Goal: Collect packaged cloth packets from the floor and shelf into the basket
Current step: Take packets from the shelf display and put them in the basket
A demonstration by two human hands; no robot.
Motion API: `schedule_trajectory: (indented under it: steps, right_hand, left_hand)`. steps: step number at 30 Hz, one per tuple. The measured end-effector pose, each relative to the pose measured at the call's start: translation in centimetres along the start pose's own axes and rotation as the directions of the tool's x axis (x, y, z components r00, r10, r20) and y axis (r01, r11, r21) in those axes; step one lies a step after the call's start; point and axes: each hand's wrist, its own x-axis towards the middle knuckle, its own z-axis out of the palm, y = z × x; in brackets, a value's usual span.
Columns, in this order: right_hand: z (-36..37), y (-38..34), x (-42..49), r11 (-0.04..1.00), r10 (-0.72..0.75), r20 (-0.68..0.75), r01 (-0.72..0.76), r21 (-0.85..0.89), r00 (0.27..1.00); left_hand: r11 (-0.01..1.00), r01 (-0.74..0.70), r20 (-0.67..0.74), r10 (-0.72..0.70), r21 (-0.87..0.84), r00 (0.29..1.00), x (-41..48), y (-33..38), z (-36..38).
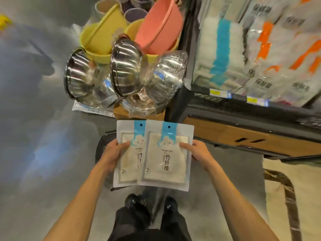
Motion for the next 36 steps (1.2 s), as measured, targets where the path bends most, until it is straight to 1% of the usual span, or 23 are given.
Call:
schedule_trajectory:
  steps: [8, 11, 14, 17, 19, 21, 25, 36]
  right_hand:
    - [-10.5, -0.8, -4.6, 0.994, -0.112, -0.012, 0.112, -0.014, 0.994]
    - [-13.6, -0.7, -5.3, 0.989, -0.151, -0.016, 0.15, -0.013, 0.988]
    - [-16.2, -0.5, -5.5, 0.987, -0.159, 0.023, 0.159, -0.005, 0.987]
    - [-18.2, -0.8, -5.4, 0.982, -0.168, 0.079, 0.174, -0.077, 0.983]
    - [-19.2, -0.9, -5.1, 0.976, -0.189, 0.069, 0.195, -0.092, 0.98]
    - [-20.2, -1.2, -4.7, 0.974, -0.218, 0.045, 0.221, -0.059, 0.975]
    - [-21.9, -2.8, -3.6, 0.962, -0.272, -0.006, 0.272, 0.016, 0.962]
    - [-25.0, -9.0, 2.2, 0.914, -0.403, -0.053, 0.405, 0.015, 0.914]
  left_hand:
    - [0.991, -0.131, 0.113, 0.133, -0.03, 0.985, -5.8, 2.9, 9.2]
    - [0.985, -0.174, 0.111, 0.175, -0.022, 0.978, -6.9, 3.3, 11.7]
    - [0.981, -0.189, 0.097, 0.191, -0.034, 0.977, -7.7, 3.4, 13.6]
    - [0.98, -0.192, 0.092, 0.195, -0.048, 0.976, -8.4, 3.6, 14.9]
    - [0.979, -0.195, 0.094, 0.2, -0.05, 0.975, -8.5, 3.8, 15.6]
    - [0.978, -0.201, 0.09, 0.205, -0.047, 0.975, -8.5, 4.1, 16.1]
    - [0.974, -0.219, 0.055, 0.222, -0.048, 0.974, -7.8, 5.1, 16.1]
    - [0.955, -0.229, -0.111, 0.211, -0.186, 0.971, -3.1, 7.6, 15.6]
